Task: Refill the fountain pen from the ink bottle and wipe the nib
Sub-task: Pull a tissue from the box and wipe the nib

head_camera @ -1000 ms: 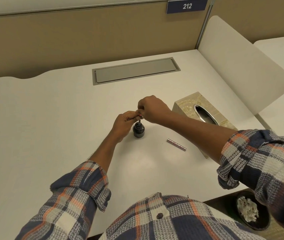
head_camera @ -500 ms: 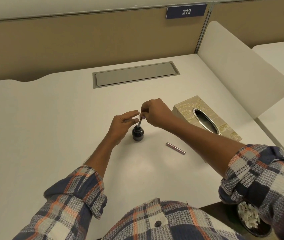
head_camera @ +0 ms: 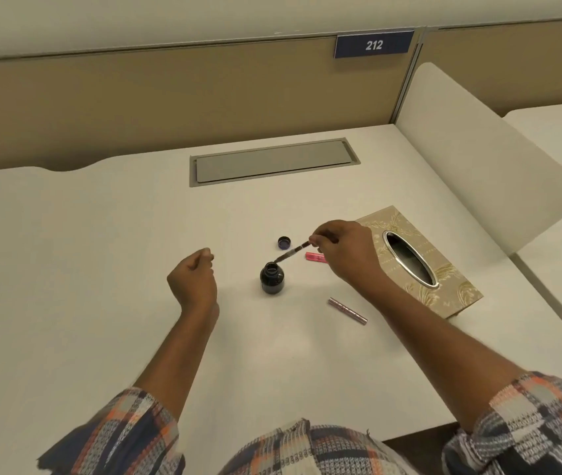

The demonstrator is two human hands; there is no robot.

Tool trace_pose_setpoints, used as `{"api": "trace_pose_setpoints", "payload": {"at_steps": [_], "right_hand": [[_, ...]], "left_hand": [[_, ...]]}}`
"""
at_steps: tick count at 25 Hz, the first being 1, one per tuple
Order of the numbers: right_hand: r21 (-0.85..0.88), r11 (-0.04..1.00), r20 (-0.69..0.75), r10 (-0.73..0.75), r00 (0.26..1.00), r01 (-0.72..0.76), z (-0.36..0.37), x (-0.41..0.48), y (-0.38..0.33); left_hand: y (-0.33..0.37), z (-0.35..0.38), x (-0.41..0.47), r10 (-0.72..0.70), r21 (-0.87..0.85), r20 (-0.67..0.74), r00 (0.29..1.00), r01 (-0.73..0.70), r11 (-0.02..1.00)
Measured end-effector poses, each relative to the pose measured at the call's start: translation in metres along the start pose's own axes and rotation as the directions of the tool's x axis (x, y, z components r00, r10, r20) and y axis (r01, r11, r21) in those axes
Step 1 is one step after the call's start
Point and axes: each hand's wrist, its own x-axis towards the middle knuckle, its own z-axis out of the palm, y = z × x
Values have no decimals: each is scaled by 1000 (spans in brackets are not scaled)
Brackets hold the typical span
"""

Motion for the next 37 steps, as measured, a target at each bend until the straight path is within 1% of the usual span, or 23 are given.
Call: {"api": "trace_pose_setpoints", "payload": {"at_steps": [3, 5, 7, 10, 13, 15, 16, 19, 20, 21, 22, 23, 24, 25, 26, 28, 29, 30, 31, 32, 33, 35, 37], "right_hand": [[247, 964, -76, 123, 990, -100, -7, -14, 8], [383, 909, -104, 220, 970, -166, -6, -21, 17], [560, 791, -82, 347, 934, -245, -4, -32, 21], [748, 582, 17, 462, 887, -317, -8, -50, 20], [814, 411, 161, 518, 840, -410, -11, -62, 24], [840, 290, 257, 530, 808, -458, -11, -67, 27], [844, 250, 290, 533, 795, -475, -10, -68, 30], [840, 188, 349, 530, 773, -508, -12, -73, 34], [833, 191, 360, 524, 772, -518, -13, -75, 35], [820, 222, 358, 520, 775, -528, -15, -77, 34], [791, 298, 333, 523, 785, -534, -18, -78, 35], [743, 419, 272, 525, 807, -522, -21, -78, 35], [681, 552, 171, 518, 838, -481, -25, -76, 39], [621, 668, 36, 499, 866, -410, -33, -72, 44], [556, 762, -110, 462, 880, -331, -43, -67, 52], [378, 903, -355, 346, 868, -206, -67, -51, 73], [242, 954, -420, 269, 867, -179, -78, -40, 87], [64, 982, -424, 190, 886, -180, -88, -29, 102], [-125, 974, -365, 133, 921, -190, -97, -18, 113], [-289, 938, -266, 113, 957, -191, -102, -7, 123], [-409, 898, -158, 108, 981, -165, -106, 2, 129], [-562, 826, 37, 74, 997, -40, -110, 16, 136], [-669, 735, 204, 37, 978, 112, -110, 27, 137]], "left_hand": [[-5, 0, -31, -127, -59, 50, 991, 130, 990], [-9, 6, -56, -210, -62, 175, 962, 224, 973], [-10, 16, -80, -276, -41, 328, 903, 306, 951], [-7, 35, -102, -291, -52, 483, 826, 359, 932], [-1, 54, -115, -281, -96, 545, 790, 391, 915], [1, 63, -121, -269, -147, 567, 779, 417, 897], [2, 66, -123, -266, -177, 570, 777, 432, 884], [3, 73, -127, -251, -237, 579, 776, 455, 858], [3, 75, -127, -245, -246, 585, 773, 457, 855], [2, 77, -128, -243, -255, 588, 771, 462, 849], [0, 78, -127, -251, -264, 586, 770, 475, 840], [-1, 79, -125, -266, -276, 576, 773, 491, 826], [-2, 79, -123, -284, -287, 563, 776, 506, 814], [-3, 81, -122, -301, -292, 552, 778, 518, 804], [-3, 82, -120, -311, -293, 540, 782, 521, 802], [-4, 83, -119, -314, -283, 524, 791, 510, 812], [-4, 83, -119, -311, -276, 522, 794, 503, 819], [-5, 84, -120, -309, -266, 522, 795, 497, 826], [-5, 85, -121, -308, -256, 522, 795, 491, 833], [-6, 86, -122, -309, -246, 522, 795, 487, 838], [-6, 87, -122, -309, -236, 521, 796, 482, 844], [-6, 90, -124, -309, -218, 528, 791, 477, 851], [-6, 91, -125, -314, -206, 531, 787, 479, 853]]}}
